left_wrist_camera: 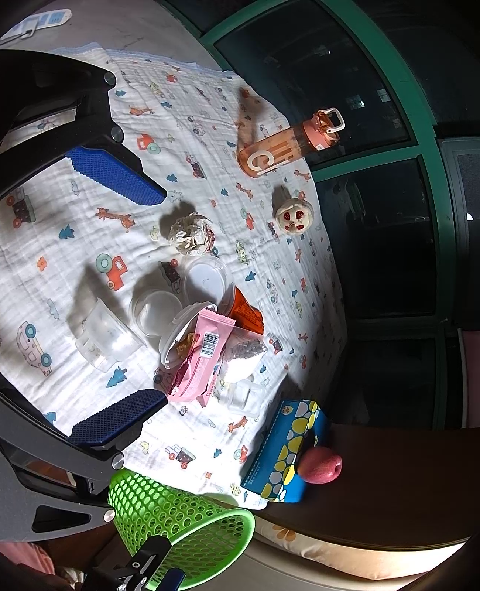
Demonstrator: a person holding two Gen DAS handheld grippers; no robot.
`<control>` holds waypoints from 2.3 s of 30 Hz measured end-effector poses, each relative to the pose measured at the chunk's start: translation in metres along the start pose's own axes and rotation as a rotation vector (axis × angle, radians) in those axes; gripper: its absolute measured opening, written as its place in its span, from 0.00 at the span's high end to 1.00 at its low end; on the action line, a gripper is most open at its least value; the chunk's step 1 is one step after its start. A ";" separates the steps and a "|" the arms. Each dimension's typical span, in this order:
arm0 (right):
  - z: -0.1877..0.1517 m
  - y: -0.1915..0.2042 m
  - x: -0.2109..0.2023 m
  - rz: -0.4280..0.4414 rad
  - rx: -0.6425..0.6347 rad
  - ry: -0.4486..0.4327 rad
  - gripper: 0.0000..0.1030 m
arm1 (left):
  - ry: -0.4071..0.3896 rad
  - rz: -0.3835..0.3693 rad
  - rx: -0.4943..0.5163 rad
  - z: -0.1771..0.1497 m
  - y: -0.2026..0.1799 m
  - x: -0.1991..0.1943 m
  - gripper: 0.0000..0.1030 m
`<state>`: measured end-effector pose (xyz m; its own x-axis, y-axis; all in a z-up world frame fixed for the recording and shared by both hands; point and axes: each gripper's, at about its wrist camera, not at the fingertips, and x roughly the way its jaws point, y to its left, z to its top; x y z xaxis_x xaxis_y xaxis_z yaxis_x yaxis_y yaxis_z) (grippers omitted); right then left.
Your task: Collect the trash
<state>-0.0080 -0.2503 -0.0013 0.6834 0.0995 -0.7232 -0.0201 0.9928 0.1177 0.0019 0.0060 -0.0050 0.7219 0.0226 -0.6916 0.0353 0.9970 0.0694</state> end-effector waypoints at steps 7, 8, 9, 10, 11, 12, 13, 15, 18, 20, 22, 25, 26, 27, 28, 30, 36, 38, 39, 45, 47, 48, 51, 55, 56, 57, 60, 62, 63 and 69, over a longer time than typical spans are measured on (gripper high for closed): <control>-0.001 0.002 0.002 0.003 -0.003 0.005 0.05 | 0.000 0.004 0.002 0.001 0.000 0.000 0.06; -0.001 0.002 0.002 0.003 -0.004 0.006 0.05 | 0.001 0.005 0.002 0.001 0.000 0.001 0.06; 0.000 0.002 0.003 0.004 -0.004 0.007 0.05 | 0.001 0.005 0.002 0.001 0.000 0.001 0.06; -0.001 0.002 0.003 0.004 -0.004 0.008 0.05 | 0.001 0.004 0.000 0.002 0.001 0.001 0.06; -0.001 0.002 0.003 0.005 -0.005 0.007 0.05 | 0.002 0.003 -0.002 0.002 0.002 0.001 0.06; -0.001 0.002 0.003 0.004 -0.004 0.007 0.05 | 0.003 0.004 -0.004 0.002 0.003 0.002 0.06; -0.001 0.002 0.003 0.004 -0.004 0.007 0.05 | 0.003 0.004 -0.005 0.003 0.003 0.002 0.06; -0.001 0.002 0.003 0.004 -0.005 0.007 0.05 | 0.003 0.005 -0.004 0.003 0.003 0.002 0.06; -0.001 0.003 0.004 0.005 -0.004 0.009 0.05 | 0.003 0.004 -0.005 0.003 0.003 0.002 0.06; -0.001 0.003 0.004 0.005 -0.005 0.011 0.05 | 0.003 0.004 -0.004 0.003 0.003 0.002 0.06; -0.001 0.004 0.006 0.006 -0.005 0.011 0.05 | 0.003 0.004 -0.005 0.002 0.003 0.002 0.06; 0.000 0.004 0.007 0.006 -0.006 0.013 0.05 | 0.003 0.005 -0.005 0.003 0.003 0.003 0.06; 0.000 0.004 0.007 0.007 -0.006 0.014 0.05 | 0.003 0.005 -0.005 0.003 0.003 0.003 0.06; 0.000 0.004 0.007 0.007 -0.006 0.015 0.05 | 0.004 0.005 -0.004 0.003 0.003 0.003 0.06; 0.000 0.004 0.008 0.008 -0.006 0.016 0.05 | 0.004 0.006 -0.002 0.003 0.004 0.003 0.06; 0.000 0.004 0.008 0.008 -0.006 0.016 0.05 | 0.005 0.006 -0.002 0.003 0.004 0.004 0.06; 0.002 0.004 0.011 0.009 -0.005 0.020 0.05 | 0.012 0.013 -0.003 0.005 0.006 0.009 0.06; 0.002 0.004 0.011 0.012 -0.005 0.023 0.05 | 0.019 0.014 -0.006 0.005 0.007 0.011 0.06; 0.003 0.004 0.012 0.013 -0.006 0.024 0.05 | 0.022 0.016 -0.006 0.006 0.006 0.013 0.06; 0.006 0.006 0.016 0.016 -0.018 0.025 0.05 | 0.018 0.030 -0.014 0.008 0.010 0.014 0.06; 0.007 0.008 0.018 0.017 -0.023 0.026 0.05 | 0.019 0.037 -0.011 0.010 0.012 0.016 0.06; 0.007 0.009 0.018 0.018 -0.025 0.026 0.05 | 0.020 0.038 -0.011 0.011 0.013 0.016 0.06; 0.009 0.012 0.022 0.022 -0.033 0.030 0.05 | 0.020 0.044 -0.012 0.014 0.018 0.019 0.06; 0.012 0.017 0.027 0.028 -0.053 0.032 0.05 | 0.019 0.055 -0.012 0.018 0.025 0.022 0.06; 0.013 0.017 0.029 0.032 -0.056 0.033 0.05 | 0.020 0.059 -0.010 0.019 0.027 0.024 0.06; 0.013 0.018 0.030 0.036 -0.058 0.034 0.05 | 0.020 0.065 -0.006 0.020 0.029 0.025 0.06; 0.016 0.021 0.034 0.041 -0.069 0.035 0.05 | 0.021 0.081 -0.012 0.022 0.036 0.027 0.06; 0.018 0.023 0.036 0.048 -0.077 0.035 0.05 | 0.023 0.089 -0.024 0.024 0.041 0.029 0.06; 0.018 0.023 0.038 0.052 -0.079 0.037 0.05 | 0.024 0.094 -0.029 0.024 0.044 0.030 0.06; 0.019 0.035 0.046 0.089 -0.113 0.048 0.05 | 0.024 0.121 -0.061 0.026 0.060 0.030 0.06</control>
<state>0.0371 -0.2118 -0.0176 0.6398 0.1878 -0.7452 -0.1631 0.9808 0.1072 0.0439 0.0648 -0.0031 0.7019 0.1441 -0.6976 -0.0935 0.9895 0.1103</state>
